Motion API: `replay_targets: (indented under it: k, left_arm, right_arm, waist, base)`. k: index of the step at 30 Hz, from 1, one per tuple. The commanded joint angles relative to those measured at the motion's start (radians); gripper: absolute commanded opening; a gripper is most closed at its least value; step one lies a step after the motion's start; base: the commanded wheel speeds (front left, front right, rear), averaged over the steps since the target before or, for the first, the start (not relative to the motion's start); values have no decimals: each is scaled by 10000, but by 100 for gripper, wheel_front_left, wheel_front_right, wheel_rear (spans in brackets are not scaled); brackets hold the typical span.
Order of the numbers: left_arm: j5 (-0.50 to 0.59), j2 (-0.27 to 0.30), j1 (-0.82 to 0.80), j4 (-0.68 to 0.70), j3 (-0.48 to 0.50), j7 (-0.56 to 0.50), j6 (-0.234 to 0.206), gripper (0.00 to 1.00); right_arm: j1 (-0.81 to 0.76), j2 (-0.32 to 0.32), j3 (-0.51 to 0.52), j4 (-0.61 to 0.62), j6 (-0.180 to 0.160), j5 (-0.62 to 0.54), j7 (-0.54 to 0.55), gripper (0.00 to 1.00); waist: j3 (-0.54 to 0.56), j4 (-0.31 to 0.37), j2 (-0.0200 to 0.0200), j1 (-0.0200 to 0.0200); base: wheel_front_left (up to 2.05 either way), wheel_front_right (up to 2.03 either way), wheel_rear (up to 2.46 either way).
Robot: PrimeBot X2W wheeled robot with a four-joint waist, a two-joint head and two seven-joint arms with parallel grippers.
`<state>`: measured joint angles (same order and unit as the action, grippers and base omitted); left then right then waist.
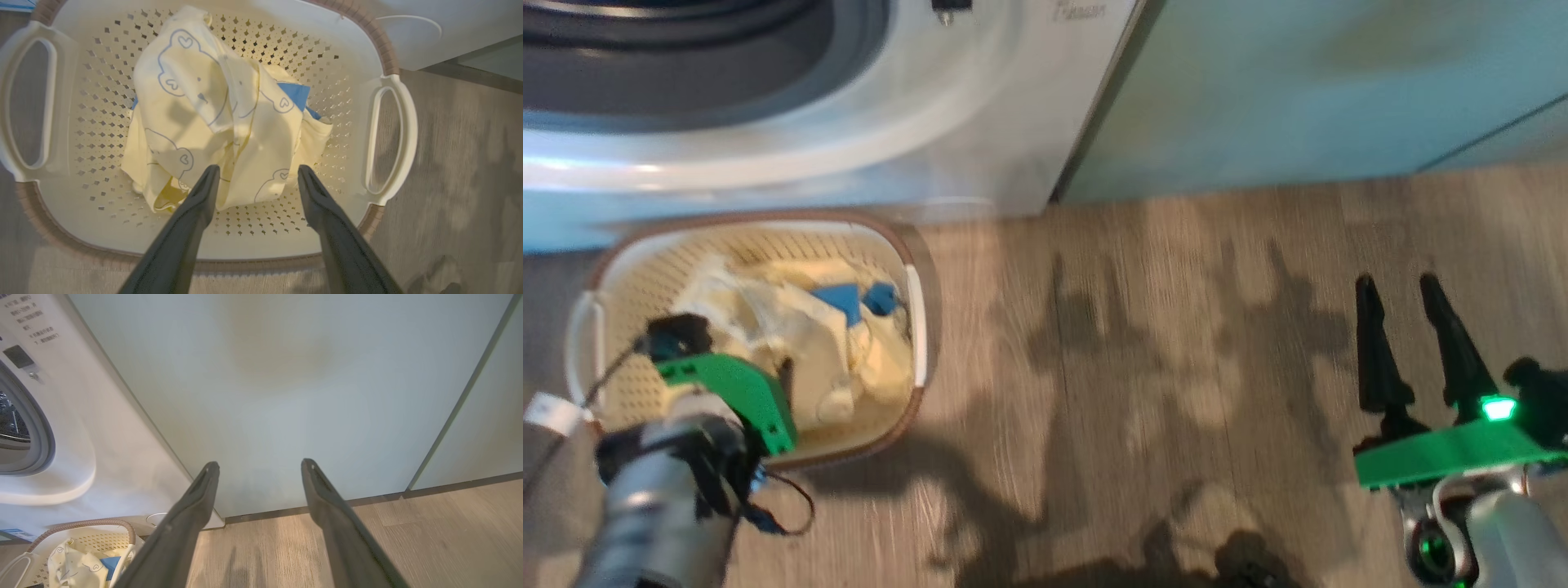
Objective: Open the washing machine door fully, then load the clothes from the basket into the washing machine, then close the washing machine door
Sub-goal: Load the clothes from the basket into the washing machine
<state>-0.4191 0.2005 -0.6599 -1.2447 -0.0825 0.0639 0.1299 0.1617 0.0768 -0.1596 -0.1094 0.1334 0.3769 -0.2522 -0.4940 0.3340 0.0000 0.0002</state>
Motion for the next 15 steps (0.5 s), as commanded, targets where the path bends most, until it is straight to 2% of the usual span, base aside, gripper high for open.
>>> replay_targets:
  k: [1, 15]
  left_arm:
    - [-143, 551, -290, 80, 70, -80, 6, 100]
    - [-389, 1424, -1902, -238, -452, -402, 0, 100]
  right_arm:
    - [251, -18, -134, 395, -27, -83, -95, 100]
    - [861, 159, -42, 806, -27, -260, -95, 100]
  waist:
    - [-726, 141, 0, -2]
    - [-2694, 233, 0, -2]
  base:
    - [0, 0, 0]
    - [0, 0, 0]
